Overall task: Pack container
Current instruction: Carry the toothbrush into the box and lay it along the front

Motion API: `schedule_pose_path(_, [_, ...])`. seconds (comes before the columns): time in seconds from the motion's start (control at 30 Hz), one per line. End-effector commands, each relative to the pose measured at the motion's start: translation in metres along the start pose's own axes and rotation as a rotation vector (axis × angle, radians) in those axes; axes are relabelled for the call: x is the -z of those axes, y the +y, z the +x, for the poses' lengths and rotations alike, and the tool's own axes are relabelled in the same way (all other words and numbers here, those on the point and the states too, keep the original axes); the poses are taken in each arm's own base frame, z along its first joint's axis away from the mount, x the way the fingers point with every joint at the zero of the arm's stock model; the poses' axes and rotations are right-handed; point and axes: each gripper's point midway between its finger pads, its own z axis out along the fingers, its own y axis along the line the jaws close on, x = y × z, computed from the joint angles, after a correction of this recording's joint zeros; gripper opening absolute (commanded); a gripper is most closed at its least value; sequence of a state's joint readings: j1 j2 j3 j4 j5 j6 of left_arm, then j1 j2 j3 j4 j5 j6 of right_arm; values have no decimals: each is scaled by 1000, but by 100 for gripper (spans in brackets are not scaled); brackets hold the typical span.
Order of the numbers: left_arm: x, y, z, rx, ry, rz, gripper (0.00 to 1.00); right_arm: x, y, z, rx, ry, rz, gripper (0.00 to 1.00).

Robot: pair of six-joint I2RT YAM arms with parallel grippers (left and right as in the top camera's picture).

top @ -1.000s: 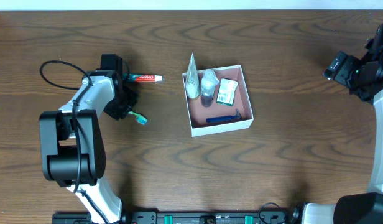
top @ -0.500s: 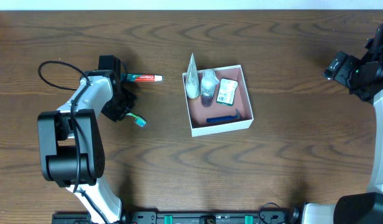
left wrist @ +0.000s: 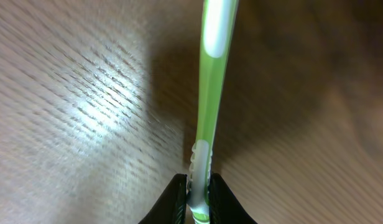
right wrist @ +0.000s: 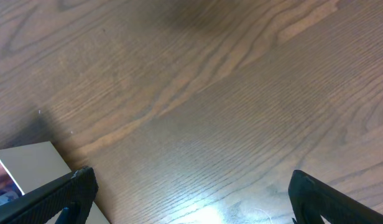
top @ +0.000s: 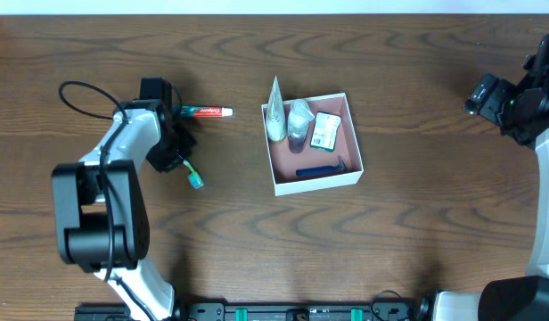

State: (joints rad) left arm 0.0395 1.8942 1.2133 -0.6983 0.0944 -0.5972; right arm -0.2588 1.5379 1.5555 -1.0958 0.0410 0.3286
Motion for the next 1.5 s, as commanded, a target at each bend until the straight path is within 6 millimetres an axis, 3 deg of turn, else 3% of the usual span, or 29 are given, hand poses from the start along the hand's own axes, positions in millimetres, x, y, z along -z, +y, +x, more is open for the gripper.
schedule_pose_path(0.0, [41,-11,-15,-65,-101,76,13,-1,-3,-1,6,0,7,99])
schedule_pose_path(0.2, [97,-24,-15,-131,-201,193,12,-1,-3,-1,6,0,7,99])
schedule_pose_path(0.37, [157,-48,2,-297,-294,363,13,-1,-3,-1,6,0,7,99])
schedule_pose_path(0.53, [215,-72,41,-543,-426,472,13,-1,-3,-1,6,0,7,99])
schedule_pose_path(0.7, [253,-96,89,-772,-535,538,13,-1,-3,-1,6,0,7,99])
schedule_pose_path(0.83, [256,-108,113,-879,-606,471,13,-1,-3,-1,6,0,7,99])
schedule_pose_path(1.0, [247,-131,144,-1038,-655,402,13,-1,-3,-1,6,0,7,99])
schedule_pose_path(1.27, [221,-177,180,-1252,-767,282,13,-1,-3,-1,6,0,7,99])
schedule_pose_path(1.47, [197,-208,196,-1413,-872,151,13,-1,-3,-1,7,0,7,99])
